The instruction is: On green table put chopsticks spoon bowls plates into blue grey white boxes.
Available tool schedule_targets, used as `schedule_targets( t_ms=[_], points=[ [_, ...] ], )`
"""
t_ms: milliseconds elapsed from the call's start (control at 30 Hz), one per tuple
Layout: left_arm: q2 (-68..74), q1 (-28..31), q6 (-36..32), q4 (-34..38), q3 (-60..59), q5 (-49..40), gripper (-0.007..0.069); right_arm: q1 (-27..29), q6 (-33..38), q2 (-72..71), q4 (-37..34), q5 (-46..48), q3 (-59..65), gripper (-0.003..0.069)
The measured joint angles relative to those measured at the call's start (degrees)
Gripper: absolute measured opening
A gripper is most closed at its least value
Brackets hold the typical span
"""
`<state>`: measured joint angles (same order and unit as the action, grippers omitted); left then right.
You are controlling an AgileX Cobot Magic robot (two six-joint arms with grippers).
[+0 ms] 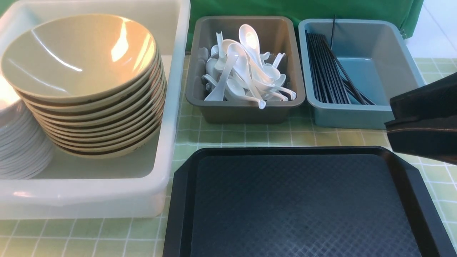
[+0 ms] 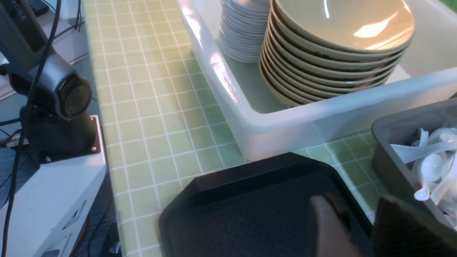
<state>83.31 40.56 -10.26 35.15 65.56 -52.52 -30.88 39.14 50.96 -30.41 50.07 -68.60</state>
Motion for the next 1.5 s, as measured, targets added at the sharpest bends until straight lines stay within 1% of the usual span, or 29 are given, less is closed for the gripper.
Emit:
schedule_targets(
  t_ms=[167, 200, 233, 333, 400, 433, 467, 500, 533, 567, 600, 633, 700, 733, 767, 800, 867, 933, 967, 1000, 1033, 1067, 1100, 1167, 1300, 1367, 1433, 1500],
  points=[
    [-0.1, -0.9, 4.3, -7.6, 0.3, -2.7, 0.0638, 0.0, 0.0, 0.5, 0.0, 0.0, 0.0, 0.0213],
    [-0.2, -1.1, 4.4, -8.1, 0.3, -2.7, 0.0646, 0.0, 0.0, 0.6, 0.0, 0.0, 0.0, 0.0213],
    [-1.3, -2.4, 4.8, -9.8, 0.3, -2.9, 0.0662, 0.0, 0.1, 1.3, 0.1, 0.0, 0.0, 0.0215],
    [-5.1, -7.0, 3.4, -11.3, 0.3, -3.0, 0.0664, 0.0, 0.4, 3.1, 1.0, -0.1, 0.0, 0.0215],
    [-9.6, -16.3, 0.4, -11.7, 0.3, -3.4, 0.0664, 0.0, 0.3, 4.9, 3.2, -1.0, 0.0, 0.0215],
    [-10.0, -17.2, 0.1, -11.7, 0.3, -3.4, 0.0664, 0.0, 0.3, 5.0, 3.4, -1.0, 0.0, 0.0215],
    [-11.5, -20.0, -0.8, -11.7, 0.4, -3.4, 0.0664, 0.0, -0.5, 5.6, 4.6, -1.4, 0.0, 0.0216],
    [-14.1, -29.9, -2.9, -11.8, 0.4, -3.7, 0.0662, 0.0, -4.5, 6.6, 8.5, -2.6, 0.0, 0.0216],
    [-15.0, -33.8, -3.7, -12.1, 0.4, -3.9, 0.0660, 0.0, -7.1, 6.9, 11.0, -3.1, 0.0, 0.0216],
    [-15.3, -34.7, -4.0, -12.2, 0.4, -4.0, 0.0659, 0.0, -8.5, 7.0, 12.6, -3.4, 0.0, 0.0216],
    [-16.4, -40.7, -4.6, -12.5, 0.4, -4.5, 0.0642, 0.0, -13.3, 7.3, 17.9, -4.0, 0.0, 0.0216],
    [-17.1, -43.6, -4.8, -12.7, 0.4, -4.8, 0.0627, 0.0, -17.6, 7.3, 21.8, -4.1, 0.0, 0.0216],
    [-18.6, -49.5, -4.9, -13.0, 0.3, -5.3, 0.0572, 0.0, -26.1, 7.3, 31.8, -3.8, 0.0, 0.0213],
    [-19.6, -52.2, -4.9, -13.1, -0.1, -5.5, 0.0519, 0.0, -30.6, 6.8, 37.6, -3.1, 0.0, 0.0201],
    [-20.3, -54.0, -4.9, -13.1, -0.4, -5.5, 0.0483, 0.0, -33.8, 6.2, 40.6, -2.4, 0.2, 0.0188],
    [-21.1, -54.8, -4.9, -13.1, -0.8, -5.7, 0.0444, 0.0, -36.1, 5.3, 42.0, -2.0, 0.4, 0.0165],
    [-23.9, -56.7, -4.3, -13.4, -2.1, -5.9, 0.0333, 0.0, -40.9, 1.7, 45.0, -1.7, 2.0, 0.0109],
    [-26.5, -57.1, -3.3, -13.9, -3.7, -6.5, 0.0224, 0.0, -43.6, -2.4, 46.4, -1.8, 4.6, 0.0056],
    [-28.9, -57.1, -2.3, -14.5, -5.2, -6.8, 0.0153, 0.0, -45.1, -5.9, 47.1, -2.2, 7.0, 0.0038],
    [-31.7, -57.1, -1.5, -14.9, -6.8, -7.3, 0.0097, 0.0, -46.6, -9.8, 47.9, -3.4, 9.4, 0.0029],
    [-31.7, -57.1, -1.2, -15.0, -7.1, -7.3, 0.0087, 0.0, -46.6, -9.8, 48.1, -3.4, 9.9, 0.0029],
    [-35.4, -57.1, 0.3, -15.3, -9.9, -7.5, 0.0036, 0.0, -48.1, -14.8, 49.0, -5.3, 13.9, 0.0023],
    [-38.9, -57.1, 1.7, -15.3, -12.8, -7.6, 0.0013, 0.0, -49.1, -19.9, 49.8, -6.9, 18.5, 0.0022],
    [-44.7, -57.1, 3.8, -14.2, -18.0, -7.9, 0.0001, 0.0, -50.3, -25.8, 50.3, -8.7, 23.5, 0.0022],
    [-59.7, -57.1, 7.2, -7.8, -30.8, -7.1, -0.0001, 0.0, -53.6, -39.6, 50.7, -11.9, 37.6, 0.0022],
    [-65.3, -57.1, 8.5, -5.5, -35.3, -5.4, -0.0001, 0.0, -54.3, -44.1, 51.5, -13.7, 42.6, 0.0022],
    [-71.2, -57.1, 10.3, -3.6, -39.3, -3.8, -0.0001, 0.0, -54.5, -49.0, 53.5, -17.3, 46.8, 0.0022],
    [-75.8, -57.1, 12.3, -3.0, -41.3, -3.3, -0.0001, 0.0, -54.5, -51.1, 54.6, -20.2, 48.6, 0.0022]
  ],
)
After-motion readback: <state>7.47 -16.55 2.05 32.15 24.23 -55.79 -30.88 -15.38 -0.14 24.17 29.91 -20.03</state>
